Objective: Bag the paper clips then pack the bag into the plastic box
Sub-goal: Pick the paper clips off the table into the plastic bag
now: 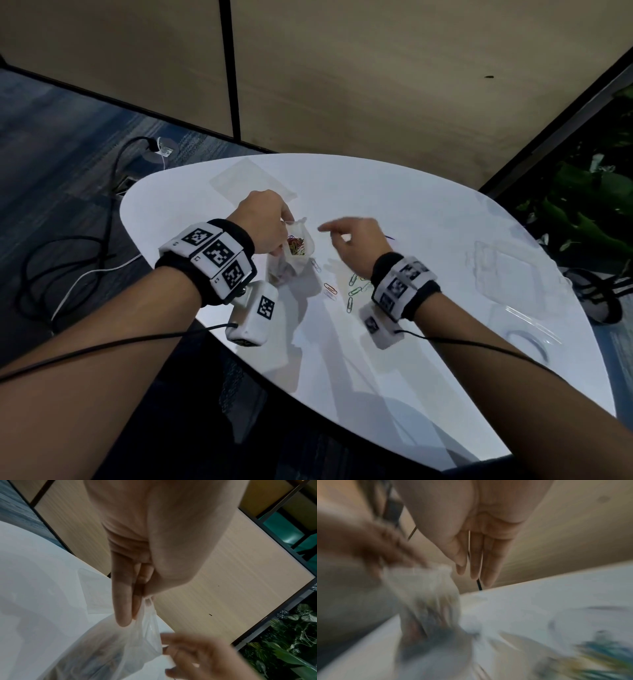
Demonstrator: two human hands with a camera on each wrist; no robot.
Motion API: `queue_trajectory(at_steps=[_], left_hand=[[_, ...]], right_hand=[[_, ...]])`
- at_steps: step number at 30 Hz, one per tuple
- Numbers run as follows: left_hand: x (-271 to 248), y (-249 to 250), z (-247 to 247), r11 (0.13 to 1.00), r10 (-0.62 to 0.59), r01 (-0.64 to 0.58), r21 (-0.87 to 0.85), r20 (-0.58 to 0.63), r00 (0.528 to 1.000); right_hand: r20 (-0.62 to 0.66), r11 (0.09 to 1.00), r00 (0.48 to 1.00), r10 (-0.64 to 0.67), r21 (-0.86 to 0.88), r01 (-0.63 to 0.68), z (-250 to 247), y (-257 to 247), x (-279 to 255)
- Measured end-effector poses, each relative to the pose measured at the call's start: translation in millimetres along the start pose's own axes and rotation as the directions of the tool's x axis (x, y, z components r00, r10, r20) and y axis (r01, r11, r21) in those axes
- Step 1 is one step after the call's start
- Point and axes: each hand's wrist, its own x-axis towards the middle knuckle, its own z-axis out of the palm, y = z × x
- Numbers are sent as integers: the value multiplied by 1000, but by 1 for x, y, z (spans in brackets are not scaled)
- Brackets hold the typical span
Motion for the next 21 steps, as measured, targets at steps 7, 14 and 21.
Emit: queue_trajectory(at_steps=[7,14,21], left_hand=[[2,-6,-2,1000,-3,3,8,2,1000],[3,-6,0,1000,5,-6,19,18,1000],[1,-5,0,1000,15,-15,22,18,1000]], right_hand=[[516,738,856,10,-582,342,60,62,-35],[244,781,905,348,-610,-135,30,125,-44],[283,837,914,291,-538,-100,54,93,-60]])
